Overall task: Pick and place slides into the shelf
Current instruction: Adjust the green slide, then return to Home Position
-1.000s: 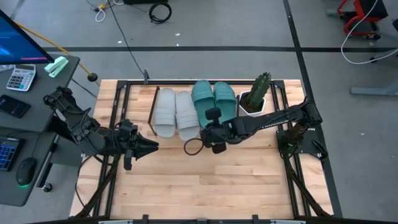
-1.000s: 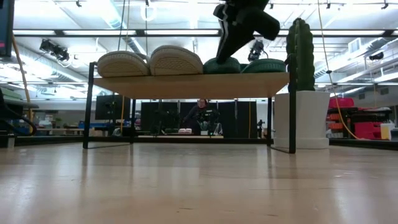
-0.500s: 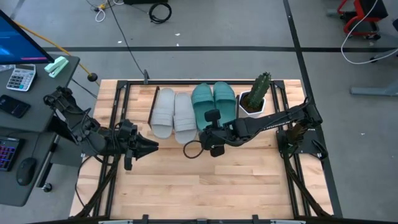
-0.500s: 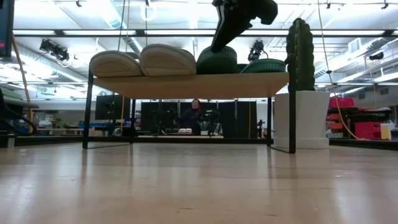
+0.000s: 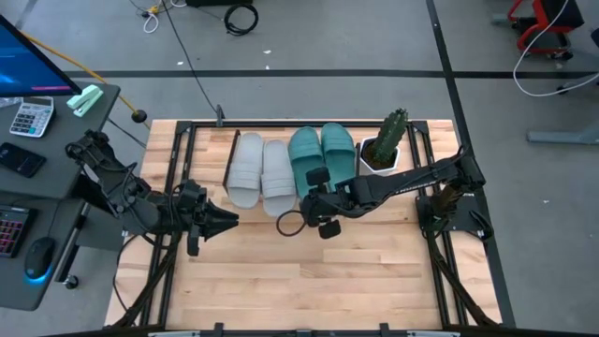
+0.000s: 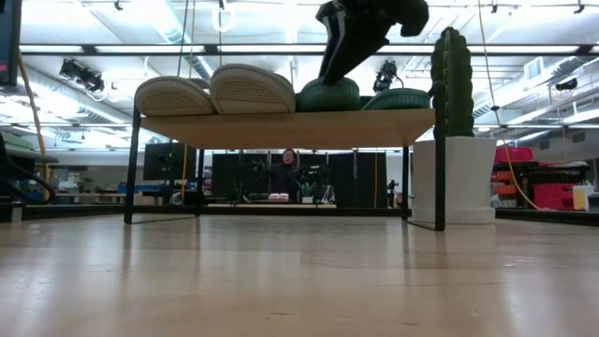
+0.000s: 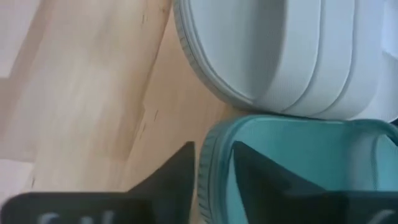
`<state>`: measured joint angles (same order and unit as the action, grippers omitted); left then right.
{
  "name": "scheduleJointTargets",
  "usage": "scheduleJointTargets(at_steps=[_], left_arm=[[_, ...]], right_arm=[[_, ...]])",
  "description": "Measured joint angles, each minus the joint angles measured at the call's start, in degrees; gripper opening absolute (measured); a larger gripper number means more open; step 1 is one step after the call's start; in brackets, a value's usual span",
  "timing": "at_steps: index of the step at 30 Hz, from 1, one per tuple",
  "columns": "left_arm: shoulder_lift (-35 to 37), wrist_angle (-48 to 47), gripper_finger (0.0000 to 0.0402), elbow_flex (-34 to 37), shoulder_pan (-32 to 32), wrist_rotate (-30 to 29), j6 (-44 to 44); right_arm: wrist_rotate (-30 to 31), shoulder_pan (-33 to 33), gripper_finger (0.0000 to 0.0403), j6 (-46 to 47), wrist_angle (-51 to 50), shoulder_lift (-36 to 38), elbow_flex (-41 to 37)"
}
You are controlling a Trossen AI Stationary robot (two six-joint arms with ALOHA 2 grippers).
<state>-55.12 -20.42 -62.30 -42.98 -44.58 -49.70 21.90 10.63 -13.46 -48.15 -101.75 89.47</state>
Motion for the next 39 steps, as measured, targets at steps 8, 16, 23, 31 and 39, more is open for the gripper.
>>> scheduleJointTargets(at_steps=[8,16,23,31,39], left_arm=[[0.0,-0.1,0.0104,0.0,0.0,-0.3,0.0],[0.0,-0.1,0.0103,0.0,0.0,-2.8,1.4],[0.0,-0.1,0.0105,0.0,0.1,-6.3,2.9],[-0.1,-0.3,0.0105,0.0,1.3,-7.3,6.9],[0.8,11.5,0.0046,0.0,4.5,-2.6,35.9]], right_arm=[[2.4,0.1,0.0196,0.5,-7.5,0.0,3.5],[5.5,1.8,0.0192,7.9,-22.9,0.1,17.0],[6.2,6.1,0.0160,16.0,-34.4,0.1,22.2],[5.8,14.0,0.0127,30.9,-34.3,0.1,21.7],[3.7,18.3,0.0011,36.1,-31.9,5.4,21.7]])
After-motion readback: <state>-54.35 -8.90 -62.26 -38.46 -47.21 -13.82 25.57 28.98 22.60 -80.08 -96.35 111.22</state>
